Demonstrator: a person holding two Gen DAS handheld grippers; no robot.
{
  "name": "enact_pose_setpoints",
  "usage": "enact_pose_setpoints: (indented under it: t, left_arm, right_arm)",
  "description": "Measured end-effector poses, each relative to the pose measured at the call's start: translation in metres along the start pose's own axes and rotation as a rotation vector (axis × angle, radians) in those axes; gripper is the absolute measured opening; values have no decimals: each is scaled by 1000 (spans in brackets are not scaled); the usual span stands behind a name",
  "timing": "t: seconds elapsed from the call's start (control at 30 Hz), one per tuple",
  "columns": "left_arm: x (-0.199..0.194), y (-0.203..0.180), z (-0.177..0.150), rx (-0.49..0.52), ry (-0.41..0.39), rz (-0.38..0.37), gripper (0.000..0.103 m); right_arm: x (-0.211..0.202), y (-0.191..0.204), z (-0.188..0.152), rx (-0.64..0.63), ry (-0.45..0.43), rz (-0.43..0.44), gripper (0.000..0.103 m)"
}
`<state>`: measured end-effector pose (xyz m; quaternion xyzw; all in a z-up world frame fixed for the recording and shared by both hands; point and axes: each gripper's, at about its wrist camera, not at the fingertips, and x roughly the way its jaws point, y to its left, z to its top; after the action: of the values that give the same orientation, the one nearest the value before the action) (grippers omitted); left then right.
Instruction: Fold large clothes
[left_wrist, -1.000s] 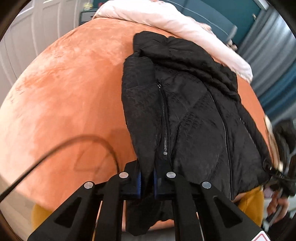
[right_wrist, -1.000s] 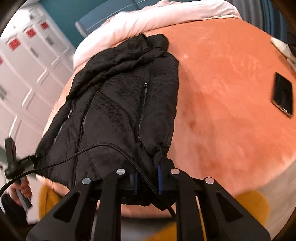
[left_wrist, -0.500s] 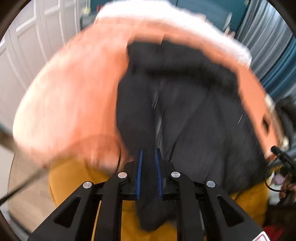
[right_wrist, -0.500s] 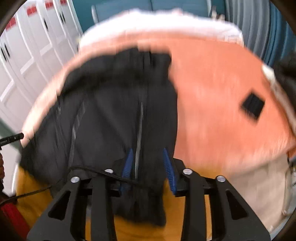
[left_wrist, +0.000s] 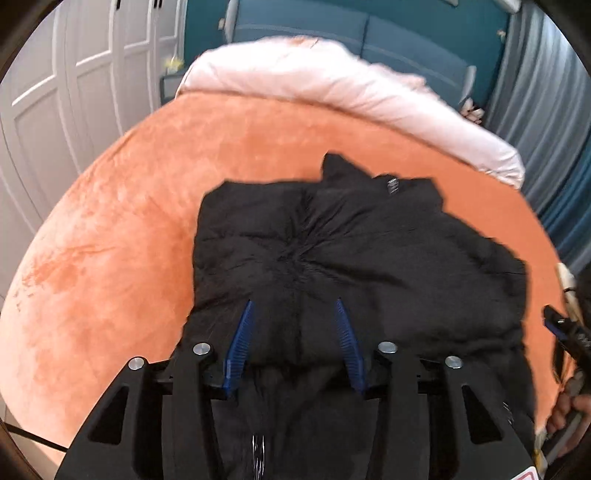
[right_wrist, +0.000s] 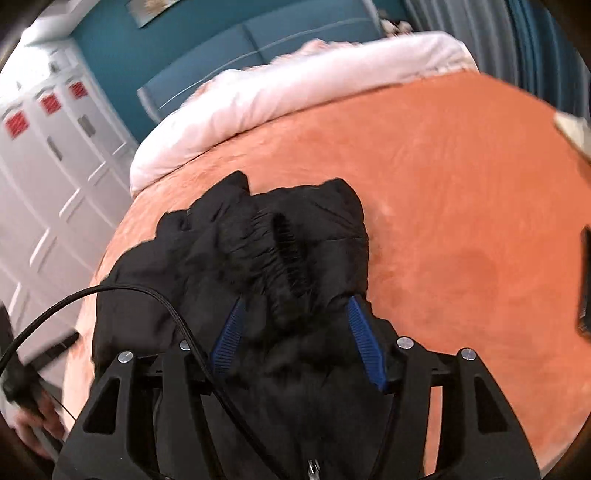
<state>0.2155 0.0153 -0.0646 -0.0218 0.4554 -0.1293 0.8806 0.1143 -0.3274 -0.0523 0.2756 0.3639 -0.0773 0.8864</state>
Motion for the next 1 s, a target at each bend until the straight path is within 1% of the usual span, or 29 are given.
enact_pose_setpoints:
  t: [0.03, 0.07, 0.1, 0.17, 0.2, 0.23, 0.27, 0.3, 0.37, 0.43, 0.5, 0.57, 0.63, 0.67, 0.7, 0.73, 0.77, 0.8, 0.83, 0.9, 0.93, 0.97, 1.0]
  left_arm:
    - [8, 1, -1, 1, 14, 2, 41]
    - [16, 1, -4, 5, 29, 18, 40]
    - [25, 1, -5, 12, 43, 37, 40]
    - [45, 0, -13, 38, 75, 76, 40]
    - [53, -1, -18, 52, 78, 96, 40]
    - [55, -1, -22, 64, 72, 109, 40]
    - [57, -1, -28, 77, 68, 125, 43]
    - [62, -1, -31, 81, 68, 133, 44]
    - [70, 4, -35, 67, 67, 125, 45]
    - [75, 4, -39, 65, 61, 125, 46]
    - [79, 0, -39, 87, 57, 149, 46]
    - [78, -1, -39, 90, 55, 160, 46]
    - [67, 2, -38, 55, 46, 132, 45]
    - [57, 6, -37, 29, 40, 110, 44]
    - [46, 8, -38, 4, 30, 86, 43]
    - [28, 10, -40, -24, 7, 44, 43]
    - [11, 10, -42, -38, -19, 12, 43]
    - [-11, 6, -44, -40, -54, -25, 43]
    - [-27, 2, -46, -37, -77, -52, 43]
    - [-60, -10, -48, -26, -128, -113, 44]
    - [-81, -19, -50, -20, -163, -171, 47]
    - [-95, -27, -50, -19, -188, -212, 55]
    - [-109, -36, -53, -23, -216, -259, 60]
  right_arm:
    - [3, 0, 2, 4, -7, 15, 51]
    - [6, 4, 2, -3, -15, 27, 44]
    - [11, 9, 2, -27, -20, 36, 32]
    - [24, 16, -2, -76, -1, 17, 20]
    - [34, 16, -6, -103, 19, -11, 16]
    - [43, 14, -11, -115, 42, -31, 15]
    - [54, 8, -18, -111, 70, -40, 14]
    - [60, 5, -22, -103, 81, -35, 13]
    - [69, -2, -30, -100, 77, -24, 11]
    - [75, 1, -30, -114, 87, -36, 11]
    - [70, 5, -29, -133, 92, -58, 13]
    - [53, 17, -24, -153, 92, -87, 14]
    - [25, 26, -21, -157, 70, -59, 16]
    - [9, 29, -20, -161, 64, -27, 17]
    - [-12, 33, -20, -170, 67, 3, 22]
    - [-25, 36, -21, -179, 74, 17, 27]
    - [-43, 40, -23, -198, 88, 40, 37]
    - [-56, 43, -25, -216, 96, 60, 42]
    - [-76, 48, -28, -251, 108, 84, 44]
    - [-114, 57, -37, -317, 143, 135, 50]
    - [-128, 60, -39, -339, 148, 150, 51]
    - [-148, 64, -42, -371, 146, 163, 52]
    - [-161, 67, -42, -394, 143, 168, 53]
